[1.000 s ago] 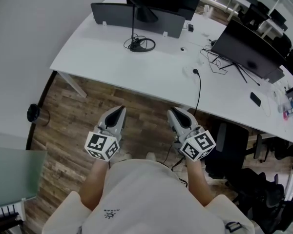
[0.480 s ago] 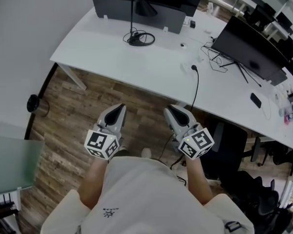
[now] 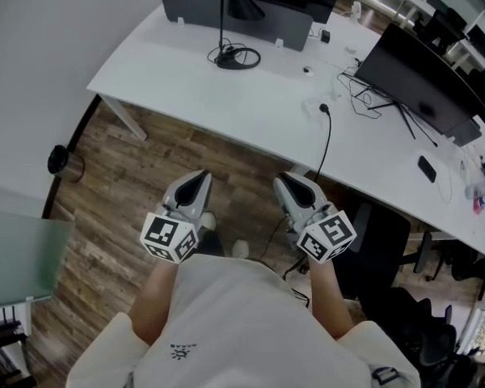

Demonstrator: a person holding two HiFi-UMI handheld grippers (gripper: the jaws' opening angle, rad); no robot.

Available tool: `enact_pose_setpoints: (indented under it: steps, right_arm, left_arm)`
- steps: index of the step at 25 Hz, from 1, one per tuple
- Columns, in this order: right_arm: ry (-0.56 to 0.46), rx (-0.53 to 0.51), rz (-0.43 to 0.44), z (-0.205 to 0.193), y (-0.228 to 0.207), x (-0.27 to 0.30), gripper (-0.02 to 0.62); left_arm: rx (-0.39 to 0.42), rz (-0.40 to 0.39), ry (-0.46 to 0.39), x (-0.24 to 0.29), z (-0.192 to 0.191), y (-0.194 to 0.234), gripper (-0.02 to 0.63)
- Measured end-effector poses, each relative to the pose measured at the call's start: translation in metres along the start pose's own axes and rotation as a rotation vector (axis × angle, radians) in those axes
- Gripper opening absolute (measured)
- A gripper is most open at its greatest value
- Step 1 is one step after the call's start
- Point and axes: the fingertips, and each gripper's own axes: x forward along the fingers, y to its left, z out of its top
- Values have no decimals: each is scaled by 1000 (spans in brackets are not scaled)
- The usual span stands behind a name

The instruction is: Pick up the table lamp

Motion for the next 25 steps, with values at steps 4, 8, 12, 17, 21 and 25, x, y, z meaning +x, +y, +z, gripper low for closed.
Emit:
enact_pose_setpoints:
  steps: [4, 8, 12, 17, 21, 25]
  right_arm:
    - [-5, -1, 6, 1, 0, 4, 41]
    - [-10, 3, 7, 2, -3, 10, 41]
    - [-11, 0, -3, 2, -11, 19, 41]
    - [-15, 10, -17, 6, -25, 42, 41]
    - [-9, 7, -31, 9, -38, 66, 41]
    - [-1, 7, -51, 11, -53, 94, 41]
  left_arm:
    - [-4, -6, 8, 4, -3, 1, -11]
    - [5, -19, 1, 10, 1, 4, -11]
    - [12, -31, -2, 22, 1, 11, -10]
    - [19, -46, 5, 41, 2, 32, -9]
    - [6, -57, 9, 57, 4, 55, -9]
    - [-6, -77, 13, 79, 6, 82, -9]
